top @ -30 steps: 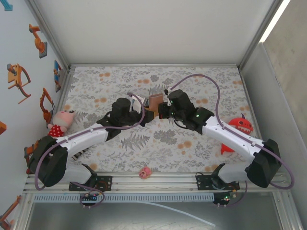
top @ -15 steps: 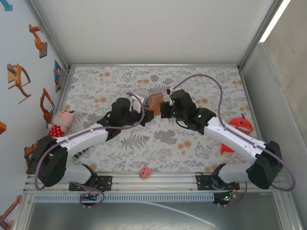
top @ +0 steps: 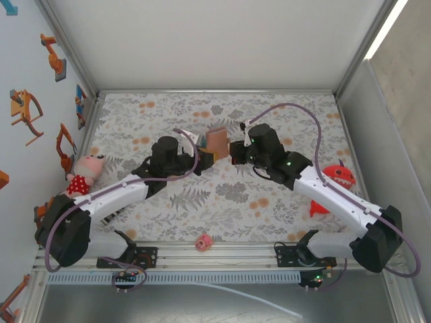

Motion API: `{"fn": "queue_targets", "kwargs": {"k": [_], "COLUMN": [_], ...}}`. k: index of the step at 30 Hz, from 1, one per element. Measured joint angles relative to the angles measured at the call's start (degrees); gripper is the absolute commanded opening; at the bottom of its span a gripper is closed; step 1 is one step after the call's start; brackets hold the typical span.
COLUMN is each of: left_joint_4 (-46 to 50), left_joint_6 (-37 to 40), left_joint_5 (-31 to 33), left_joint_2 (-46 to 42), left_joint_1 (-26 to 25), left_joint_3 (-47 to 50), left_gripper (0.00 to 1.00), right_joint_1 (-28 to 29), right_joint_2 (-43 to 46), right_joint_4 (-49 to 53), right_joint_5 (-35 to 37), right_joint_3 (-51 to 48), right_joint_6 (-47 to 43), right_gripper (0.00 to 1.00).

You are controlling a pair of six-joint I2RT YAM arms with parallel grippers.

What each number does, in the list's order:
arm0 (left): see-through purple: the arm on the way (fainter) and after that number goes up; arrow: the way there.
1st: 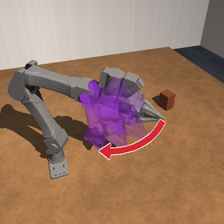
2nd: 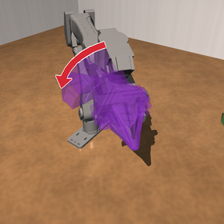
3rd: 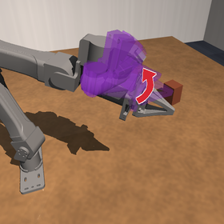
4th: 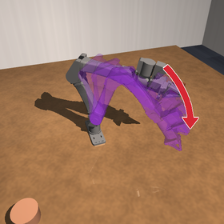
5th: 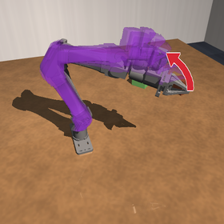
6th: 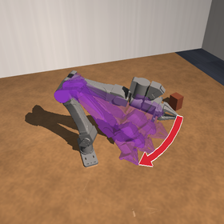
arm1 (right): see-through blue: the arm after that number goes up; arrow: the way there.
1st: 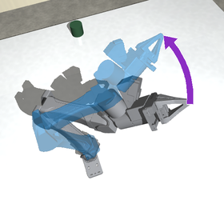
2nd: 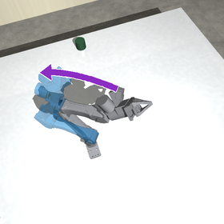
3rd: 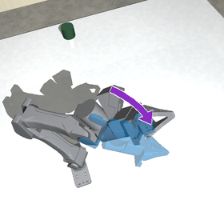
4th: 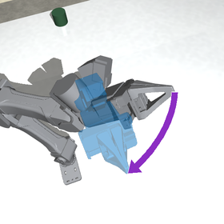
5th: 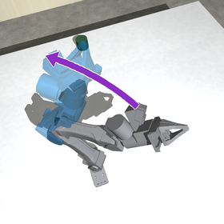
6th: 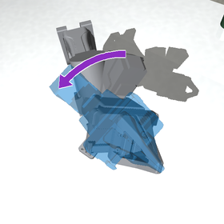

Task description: Take the credit cards out of the card holder

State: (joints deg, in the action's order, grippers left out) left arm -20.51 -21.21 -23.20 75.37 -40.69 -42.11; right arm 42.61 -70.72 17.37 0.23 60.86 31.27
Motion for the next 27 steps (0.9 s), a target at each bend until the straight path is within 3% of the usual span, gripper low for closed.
{"fn": "queue_targets", "kwargs": {"k": [3,12,16,27], "left_joint_4": [-0.11,-0.04,0.00,1.97], "left_joint_6": [-0.15,-0.15,-0.15,0.74], "left_joint_5": [-1.95,-11.06,-13.99,-19.71], "left_joint_2": [-1.01,-3.82,-4.63,-10.97], "left_joint_1": [0.52,0.76,1.38,1.64], "left_joint_3": [0.22,0.24,0.79,2.58], "left_gripper": [0.00,0.00,0.00,0.00], "right_joint_1": [-0.55,-1.79,-3.28,-8.07], "right_joint_2": [1.38,3.34,4.20,8.44], "right_joint_4": [0.17,0.31,-0.72,-10.21], "right_joint_5": [0.07,-2.32,-6.51,-26.53], "right_joint_3": [-0.52,-1.27,-2.45,-9.40], "right_joint_6": [-0.39,-3.87,-5.55,-6.23], "right_gripper": [0.16,0.47,0.47,0.42]}}
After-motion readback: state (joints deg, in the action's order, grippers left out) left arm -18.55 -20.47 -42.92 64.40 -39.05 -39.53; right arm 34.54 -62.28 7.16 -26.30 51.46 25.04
